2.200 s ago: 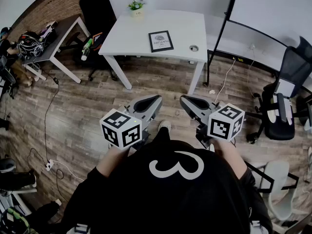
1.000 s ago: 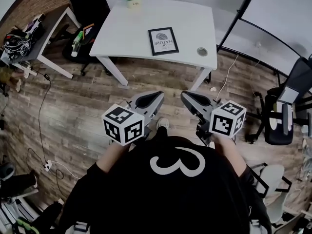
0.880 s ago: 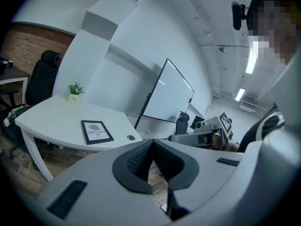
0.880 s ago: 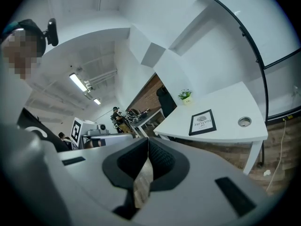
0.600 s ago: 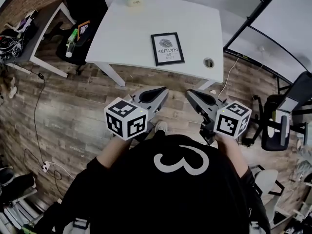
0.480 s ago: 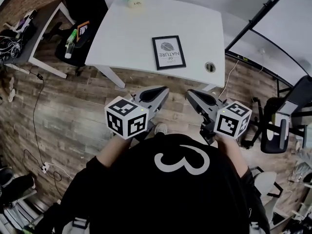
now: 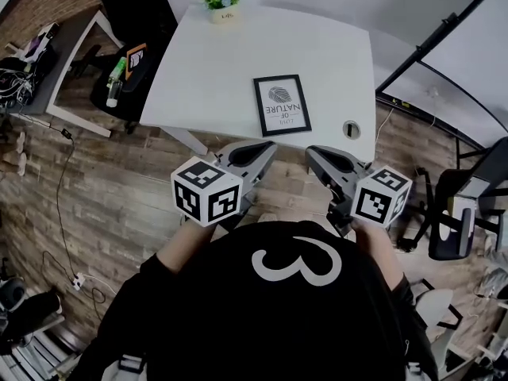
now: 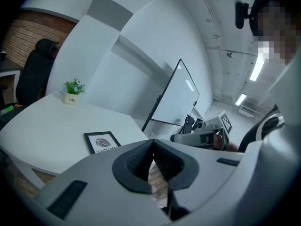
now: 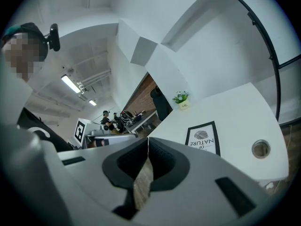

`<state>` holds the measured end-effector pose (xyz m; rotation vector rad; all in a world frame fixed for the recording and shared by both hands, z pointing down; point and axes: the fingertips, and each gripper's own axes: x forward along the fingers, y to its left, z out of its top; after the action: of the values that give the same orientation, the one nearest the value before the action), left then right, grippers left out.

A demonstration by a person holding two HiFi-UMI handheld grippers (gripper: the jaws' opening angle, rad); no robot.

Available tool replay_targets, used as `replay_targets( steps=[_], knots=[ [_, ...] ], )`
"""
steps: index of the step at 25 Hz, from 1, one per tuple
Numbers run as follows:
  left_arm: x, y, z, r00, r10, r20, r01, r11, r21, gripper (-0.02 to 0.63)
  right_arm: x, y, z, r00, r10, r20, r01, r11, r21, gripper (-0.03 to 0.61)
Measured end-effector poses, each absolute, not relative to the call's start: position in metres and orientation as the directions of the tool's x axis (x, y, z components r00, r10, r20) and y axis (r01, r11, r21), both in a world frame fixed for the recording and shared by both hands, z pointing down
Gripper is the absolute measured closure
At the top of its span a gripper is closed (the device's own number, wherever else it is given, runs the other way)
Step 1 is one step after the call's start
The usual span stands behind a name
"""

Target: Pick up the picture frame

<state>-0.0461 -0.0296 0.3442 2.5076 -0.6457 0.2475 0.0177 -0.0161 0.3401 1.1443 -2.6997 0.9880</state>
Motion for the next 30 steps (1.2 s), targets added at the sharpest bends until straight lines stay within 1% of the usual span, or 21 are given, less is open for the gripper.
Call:
replay_targets(
  steps=[9,18,24,30],
  knots=[
    [-0.038,-0.047,0.348,0.859,-0.411,0.304,-0.51,-0.733,0.45,0.598,0.029,-0.029,0.343,-0.737,-0.621,0.267,-0.647,0.536,-0.542,0.554],
    [-0.021,-0.088,0.355,0.836,-0.438,0.33,-0.548,-0.697,0.462,0.598,0.052,-0.078,0.348,-0.748,-0.615,0.249,-0.631,0.543,-0.554,0.554],
    [-0.015,-0.115,0.375,0.81,-0.457,0.367,-0.586,-0.65,0.484,0.598,0.064,-0.111,0.367,-0.768,-0.581,0.27,-0.61,0.532,-0.587,0.552],
    [-0.014,-0.141,0.387,0.801,-0.452,0.393,-0.598,-0.638,0.485,0.597,0.064,-0.144,0.379,-0.778,-0.551,0.302,-0.607,0.537,-0.585,0.552]
  ],
)
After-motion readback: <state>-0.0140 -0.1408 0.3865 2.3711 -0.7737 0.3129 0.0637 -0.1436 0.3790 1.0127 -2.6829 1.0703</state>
